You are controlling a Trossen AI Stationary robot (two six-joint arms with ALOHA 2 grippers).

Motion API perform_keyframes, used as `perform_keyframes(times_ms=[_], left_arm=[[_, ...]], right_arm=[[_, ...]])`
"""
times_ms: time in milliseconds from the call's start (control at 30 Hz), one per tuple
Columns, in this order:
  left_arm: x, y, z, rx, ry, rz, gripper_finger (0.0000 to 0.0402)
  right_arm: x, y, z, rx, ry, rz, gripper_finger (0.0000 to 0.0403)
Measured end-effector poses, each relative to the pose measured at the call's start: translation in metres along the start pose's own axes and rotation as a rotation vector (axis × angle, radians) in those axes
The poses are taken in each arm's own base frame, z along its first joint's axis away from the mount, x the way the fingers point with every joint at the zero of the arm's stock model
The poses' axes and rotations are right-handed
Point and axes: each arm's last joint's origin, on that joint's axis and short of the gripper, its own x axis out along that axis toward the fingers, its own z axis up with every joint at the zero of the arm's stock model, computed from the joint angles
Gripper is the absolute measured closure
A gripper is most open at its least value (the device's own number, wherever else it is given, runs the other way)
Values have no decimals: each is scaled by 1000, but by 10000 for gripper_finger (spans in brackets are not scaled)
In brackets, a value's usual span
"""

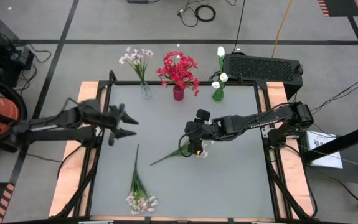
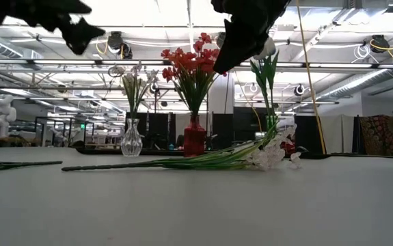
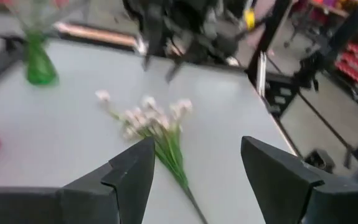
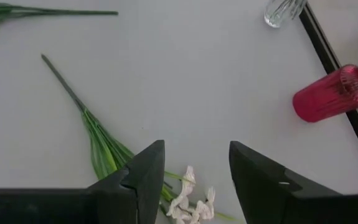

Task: Sort flowers into vase by color
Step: Put the top white flowers into the transparent vase

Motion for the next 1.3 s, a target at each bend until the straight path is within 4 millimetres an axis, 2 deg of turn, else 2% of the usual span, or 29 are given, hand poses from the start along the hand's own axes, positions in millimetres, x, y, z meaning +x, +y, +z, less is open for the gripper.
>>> perform_keyframes(times_ms=[100, 367, 567, 667, 967, 1133, 1300], left_arm=[[26, -4, -14, 14, 43, -29, 157], [87, -26, -55, 99, 265, 52, 157], [127, -41, -84, 122, 307, 103, 157], [143, -42, -97, 117, 300, 150, 157], [180, -40, -138, 73, 374, 136, 164], [197, -39, -145, 87, 382, 181, 217], [200, -38, -145, 97, 376, 219, 318]], right_arm=[[0, 0, -1, 5, 10, -2, 232], [0, -1, -5, 53, 46, -7, 232], [-4, -2, -4, 57, 40, -5, 232], [-6, -3, -4, 80, 36, -4, 232], [-8, -3, -3, 95, 28, -3, 232], [-8, -3, -3, 96, 27, -3, 232], [-8, -3, -3, 97, 27, -3, 232]])
